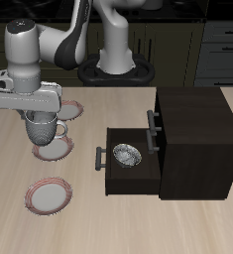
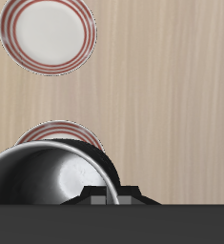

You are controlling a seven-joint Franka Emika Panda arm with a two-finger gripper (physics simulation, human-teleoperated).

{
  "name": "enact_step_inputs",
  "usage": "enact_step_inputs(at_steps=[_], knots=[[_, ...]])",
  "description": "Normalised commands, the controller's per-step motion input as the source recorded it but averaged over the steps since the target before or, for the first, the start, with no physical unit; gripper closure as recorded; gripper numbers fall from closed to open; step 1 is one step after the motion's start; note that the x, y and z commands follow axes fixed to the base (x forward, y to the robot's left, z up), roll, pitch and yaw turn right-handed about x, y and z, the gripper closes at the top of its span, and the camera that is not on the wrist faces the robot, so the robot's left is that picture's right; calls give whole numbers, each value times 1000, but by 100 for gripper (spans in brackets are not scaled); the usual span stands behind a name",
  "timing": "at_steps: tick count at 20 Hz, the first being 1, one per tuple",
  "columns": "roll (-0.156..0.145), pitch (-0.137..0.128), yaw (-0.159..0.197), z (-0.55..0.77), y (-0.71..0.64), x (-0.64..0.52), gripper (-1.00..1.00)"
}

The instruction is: Place the porcelain mug that is on the plate onto the nearest plate relative to the robot

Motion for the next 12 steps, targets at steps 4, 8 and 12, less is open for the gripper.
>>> enact_step_inputs(at_steps=[4,8,12], knots=[[-13,-77,3,421,44,-272,100],[7,-32,-8,183,43,-159,100],[-23,-53,6,127,11,-284,100]])
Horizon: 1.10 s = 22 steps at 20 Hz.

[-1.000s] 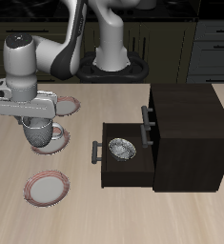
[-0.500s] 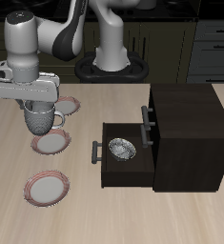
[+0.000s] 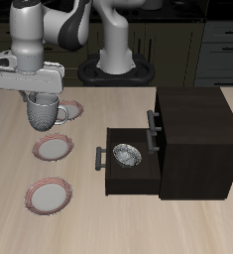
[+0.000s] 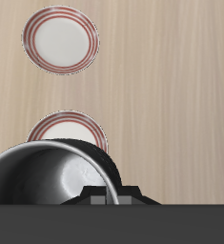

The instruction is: Place the porcelain mug that is on the plate onto the nearest plate relative to the robot

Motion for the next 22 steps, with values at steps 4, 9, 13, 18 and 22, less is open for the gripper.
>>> enact_step_inputs(at_steps=[4,9,13,18,22], knots=[[-25,-40,-16,29,26,-303,100],[-62,-3,-15,-64,89,-527,100],[-4,-9,-7,-103,124,-616,100],[22,-45,13,4,213,-617,100],[37,-13,28,-13,222,-414,100]])
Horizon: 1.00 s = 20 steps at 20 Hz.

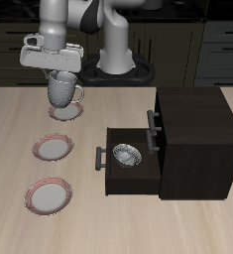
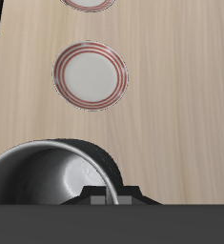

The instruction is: Place the porcelain mug that is on the plate onto the nearest plate relative to the robot

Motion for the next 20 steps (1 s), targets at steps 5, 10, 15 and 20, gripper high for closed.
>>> enact_step_inputs(at_steps=[5,10,15,20], knots=[[37,13,13,-73,160,-349,100],[5,-20,16,-77,21,-303,100],[37,4,27,-59,133,-308,100],[33,-11,31,27,171,-37,100]])
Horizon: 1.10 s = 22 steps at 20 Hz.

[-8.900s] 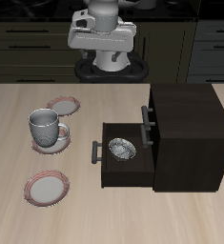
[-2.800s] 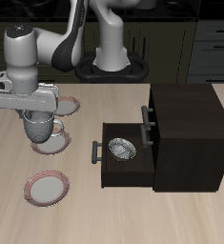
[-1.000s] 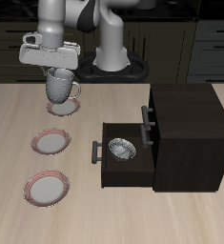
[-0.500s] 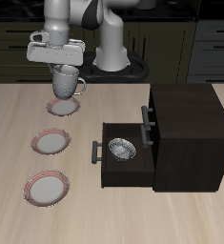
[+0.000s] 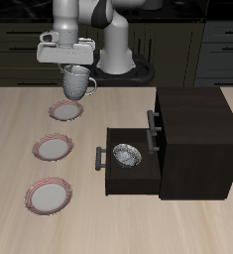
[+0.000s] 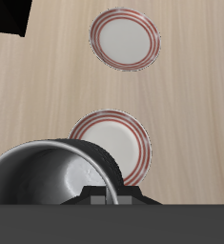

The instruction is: Place the porcelain mug that is on the plate onto the nearest plate relative to the robot

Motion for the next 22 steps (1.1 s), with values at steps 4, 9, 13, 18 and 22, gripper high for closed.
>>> enact_step_inputs(at_steps=[4,9,13,18,22], knots=[[8,8,14,-54,31,6,100],[-19,-12,6,-14,-90,79,100],[-21,-2,17,-78,-92,146,100],[-22,27,-2,-186,-102,147,100],[-36,-5,17,-112,-140,144,100]])
